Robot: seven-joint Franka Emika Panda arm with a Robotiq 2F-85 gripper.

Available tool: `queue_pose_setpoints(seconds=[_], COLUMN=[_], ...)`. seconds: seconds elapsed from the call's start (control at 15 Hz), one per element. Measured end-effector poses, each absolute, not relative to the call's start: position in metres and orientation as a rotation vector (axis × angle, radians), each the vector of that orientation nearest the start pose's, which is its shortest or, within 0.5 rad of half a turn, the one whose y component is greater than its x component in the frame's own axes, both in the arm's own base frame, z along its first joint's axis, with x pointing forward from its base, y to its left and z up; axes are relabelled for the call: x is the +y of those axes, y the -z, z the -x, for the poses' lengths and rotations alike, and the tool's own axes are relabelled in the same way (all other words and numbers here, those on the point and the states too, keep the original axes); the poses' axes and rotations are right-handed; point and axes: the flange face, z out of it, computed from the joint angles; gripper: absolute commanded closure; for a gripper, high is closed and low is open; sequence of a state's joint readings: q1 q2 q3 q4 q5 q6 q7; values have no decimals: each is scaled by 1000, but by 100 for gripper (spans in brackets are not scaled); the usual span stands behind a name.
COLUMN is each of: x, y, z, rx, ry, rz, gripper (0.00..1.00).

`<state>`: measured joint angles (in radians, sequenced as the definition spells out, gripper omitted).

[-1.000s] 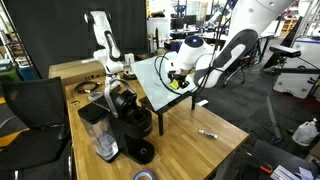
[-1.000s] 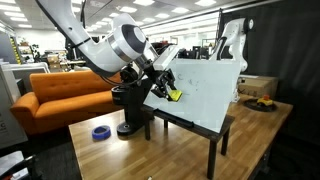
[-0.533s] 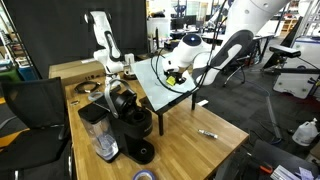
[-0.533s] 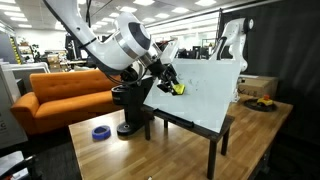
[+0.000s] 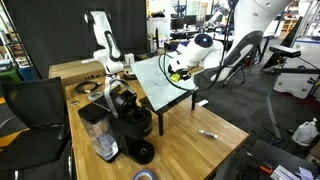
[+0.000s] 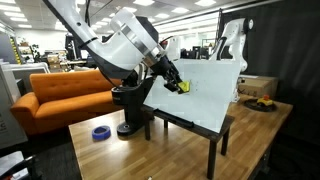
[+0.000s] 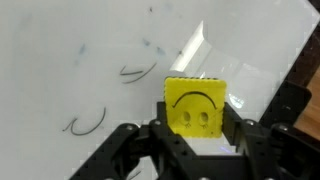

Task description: Use the yellow eraser to clean the whiteboard

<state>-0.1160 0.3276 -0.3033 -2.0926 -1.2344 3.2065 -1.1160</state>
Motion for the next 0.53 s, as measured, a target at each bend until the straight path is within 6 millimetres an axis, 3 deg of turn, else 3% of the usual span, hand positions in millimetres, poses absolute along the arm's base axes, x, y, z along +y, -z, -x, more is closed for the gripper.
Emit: queue_pose_setpoints(seconds=[0.4, 0.53], x=[-170, -175], y=[-354, -359], z=[-583, -590], rx=[1979, 1965], ry=[-192, -207], rz=[-1138, -1123], gripper=[71, 71])
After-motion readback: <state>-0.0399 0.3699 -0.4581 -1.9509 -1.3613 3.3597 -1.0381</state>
